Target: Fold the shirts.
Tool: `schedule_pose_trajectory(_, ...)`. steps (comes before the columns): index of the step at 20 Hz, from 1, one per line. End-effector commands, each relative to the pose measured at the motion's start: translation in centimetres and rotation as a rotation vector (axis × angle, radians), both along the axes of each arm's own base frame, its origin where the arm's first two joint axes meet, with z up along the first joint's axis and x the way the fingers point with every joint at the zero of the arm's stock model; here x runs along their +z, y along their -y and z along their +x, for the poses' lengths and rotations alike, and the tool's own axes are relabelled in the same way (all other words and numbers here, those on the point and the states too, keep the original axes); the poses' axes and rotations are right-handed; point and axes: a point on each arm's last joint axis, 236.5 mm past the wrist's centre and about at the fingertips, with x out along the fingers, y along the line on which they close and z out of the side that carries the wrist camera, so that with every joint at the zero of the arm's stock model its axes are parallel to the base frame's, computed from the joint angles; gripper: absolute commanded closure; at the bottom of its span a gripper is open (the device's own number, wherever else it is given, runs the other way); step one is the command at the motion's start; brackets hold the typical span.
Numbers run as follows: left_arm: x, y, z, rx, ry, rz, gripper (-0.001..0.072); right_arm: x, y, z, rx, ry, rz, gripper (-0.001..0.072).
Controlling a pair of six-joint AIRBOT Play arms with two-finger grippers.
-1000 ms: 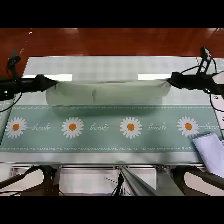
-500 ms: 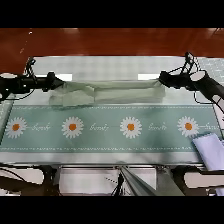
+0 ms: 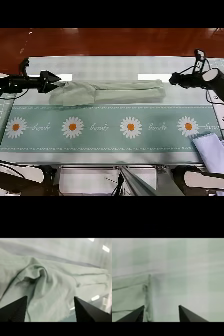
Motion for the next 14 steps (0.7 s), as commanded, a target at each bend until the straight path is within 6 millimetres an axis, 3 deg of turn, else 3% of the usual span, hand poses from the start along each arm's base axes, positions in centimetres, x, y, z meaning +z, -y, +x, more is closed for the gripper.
schedule_pose_trajectory(1, 1.8, -0.2, -1.6, -0.043, -0.048, -0.078, 0.0022, -1.8, 3.9, -4.8, -0.106, -0.195, 0.052, 0.0184)
schedule_pose_trajectory(3, 2.1, 0.6, -2.2, -0.072, -0.057, -0.094, 0.0022, -3.4, 0.6, -4.9, -0.102, -0.239, 0.306, 0.0183)
schedule_pose_trajectory(6, 2.8, 2.7, -3.3, -0.144, -0.076, -0.120, 0.0024, -3.1, -4.2, -0.7, -0.121, -0.130, 0.612, 0.0180)
schedule_pose_trajectory(12, 3.5, 5.6, -3.3, -0.203, -0.068, -0.117, 0.0024, -6.8, -10.1, 3.5, -0.209, -0.080, 0.674, 0.0181)
schedule_pose_trajectory(13, 3.6, 6.0, -3.4, -0.209, -0.069, -0.119, 0.0025, -6.8, -10.5, 4.2, -0.236, -0.056, 0.668, 0.0205)
schedule_pose_trajectory(14, 3.6, 6.3, -3.4, -0.216, -0.069, -0.118, 0.0025, -6.6, -10.9, 4.6, -0.251, -0.038, 0.666, 0.0377)
